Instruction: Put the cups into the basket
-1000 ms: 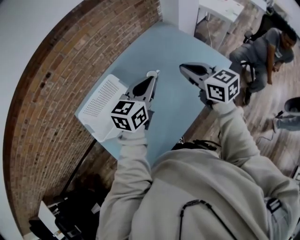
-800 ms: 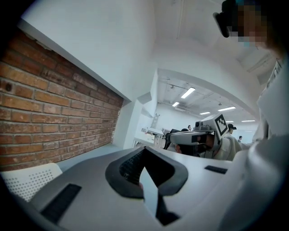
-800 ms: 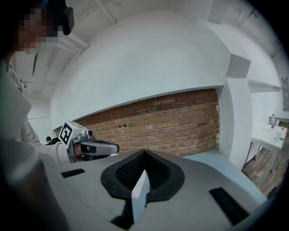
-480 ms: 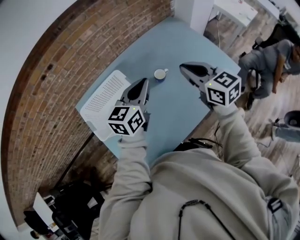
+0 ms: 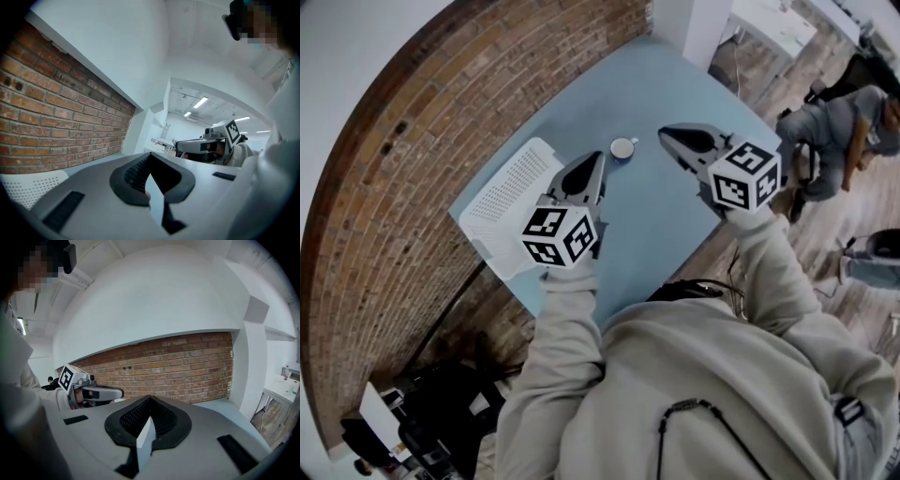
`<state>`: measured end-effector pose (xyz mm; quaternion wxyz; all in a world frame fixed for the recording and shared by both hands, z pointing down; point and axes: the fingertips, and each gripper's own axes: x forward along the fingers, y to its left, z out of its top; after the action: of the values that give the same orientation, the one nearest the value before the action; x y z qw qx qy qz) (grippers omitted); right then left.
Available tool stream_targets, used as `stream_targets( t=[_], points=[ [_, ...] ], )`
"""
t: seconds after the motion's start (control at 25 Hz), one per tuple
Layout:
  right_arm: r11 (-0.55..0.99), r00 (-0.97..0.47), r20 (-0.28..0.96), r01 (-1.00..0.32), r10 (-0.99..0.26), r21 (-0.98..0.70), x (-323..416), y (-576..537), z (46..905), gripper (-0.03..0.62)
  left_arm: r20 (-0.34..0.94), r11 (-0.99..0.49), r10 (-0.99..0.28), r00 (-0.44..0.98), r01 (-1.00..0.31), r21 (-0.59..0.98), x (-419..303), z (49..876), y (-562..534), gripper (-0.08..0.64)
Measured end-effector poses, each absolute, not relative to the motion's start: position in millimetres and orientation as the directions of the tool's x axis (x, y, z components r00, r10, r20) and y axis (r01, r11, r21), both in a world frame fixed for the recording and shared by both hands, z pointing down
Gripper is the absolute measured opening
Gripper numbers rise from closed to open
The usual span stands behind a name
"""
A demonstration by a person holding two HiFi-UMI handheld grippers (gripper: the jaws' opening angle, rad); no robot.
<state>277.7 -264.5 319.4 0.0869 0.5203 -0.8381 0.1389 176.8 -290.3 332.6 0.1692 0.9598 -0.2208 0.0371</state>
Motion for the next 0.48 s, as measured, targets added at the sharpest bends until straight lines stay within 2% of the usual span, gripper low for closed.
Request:
stream_targets(
  t=[0.48],
  points=[
    [0.447, -0.458, 0.362, -0.886, -0.812, -0.118, 291, -279, 350, 0.009, 0.176, -0.834, -0.398, 0.9, -0.435, 0.34, 195, 359, -300, -0.005]
  ],
)
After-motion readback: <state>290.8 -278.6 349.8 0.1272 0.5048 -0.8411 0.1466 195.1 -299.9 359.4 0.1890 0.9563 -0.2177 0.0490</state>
